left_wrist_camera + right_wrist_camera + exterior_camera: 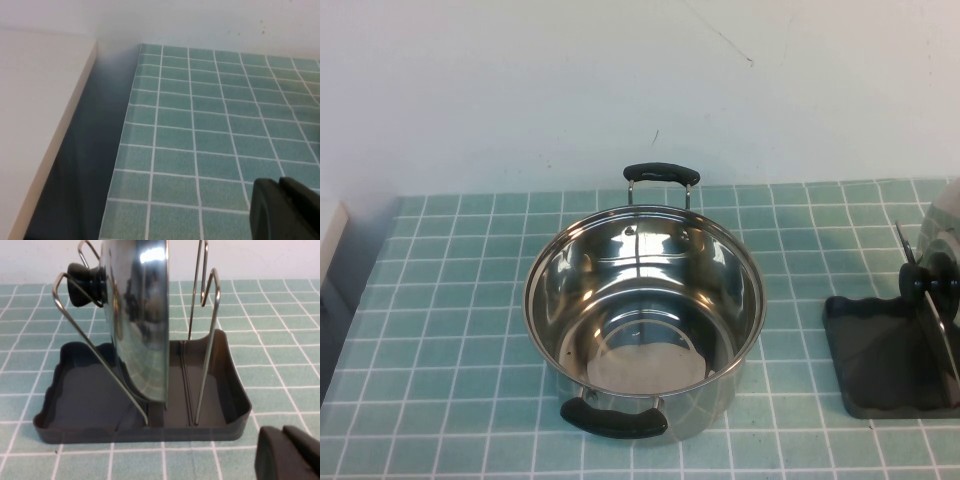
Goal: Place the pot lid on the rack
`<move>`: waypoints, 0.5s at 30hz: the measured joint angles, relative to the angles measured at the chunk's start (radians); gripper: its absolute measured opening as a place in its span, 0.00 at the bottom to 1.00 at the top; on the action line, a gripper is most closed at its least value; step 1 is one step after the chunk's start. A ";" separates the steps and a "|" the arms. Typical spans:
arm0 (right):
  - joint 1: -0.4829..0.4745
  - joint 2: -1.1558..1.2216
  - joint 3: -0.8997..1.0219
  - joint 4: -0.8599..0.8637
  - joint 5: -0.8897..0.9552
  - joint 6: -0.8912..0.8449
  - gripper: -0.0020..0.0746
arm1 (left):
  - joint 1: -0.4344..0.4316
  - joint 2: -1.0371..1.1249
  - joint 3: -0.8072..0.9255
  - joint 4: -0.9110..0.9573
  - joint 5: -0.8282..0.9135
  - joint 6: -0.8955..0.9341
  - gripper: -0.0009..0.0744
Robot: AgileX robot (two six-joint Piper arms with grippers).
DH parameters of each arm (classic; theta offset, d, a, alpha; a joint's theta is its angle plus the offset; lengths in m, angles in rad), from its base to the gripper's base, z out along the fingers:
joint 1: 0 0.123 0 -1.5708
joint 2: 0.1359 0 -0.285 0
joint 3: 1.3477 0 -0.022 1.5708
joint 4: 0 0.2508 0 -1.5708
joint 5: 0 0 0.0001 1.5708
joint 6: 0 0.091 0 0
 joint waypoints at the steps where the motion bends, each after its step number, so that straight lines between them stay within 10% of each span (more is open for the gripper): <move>1: 0.000 0.000 0.000 0.000 0.000 0.000 0.02 | 0.000 0.000 -0.002 -0.008 0.001 0.008 0.01; 15: 0.000 0.000 0.000 0.000 0.000 0.000 0.02 | -0.014 0.000 -0.002 -0.012 0.005 0.138 0.01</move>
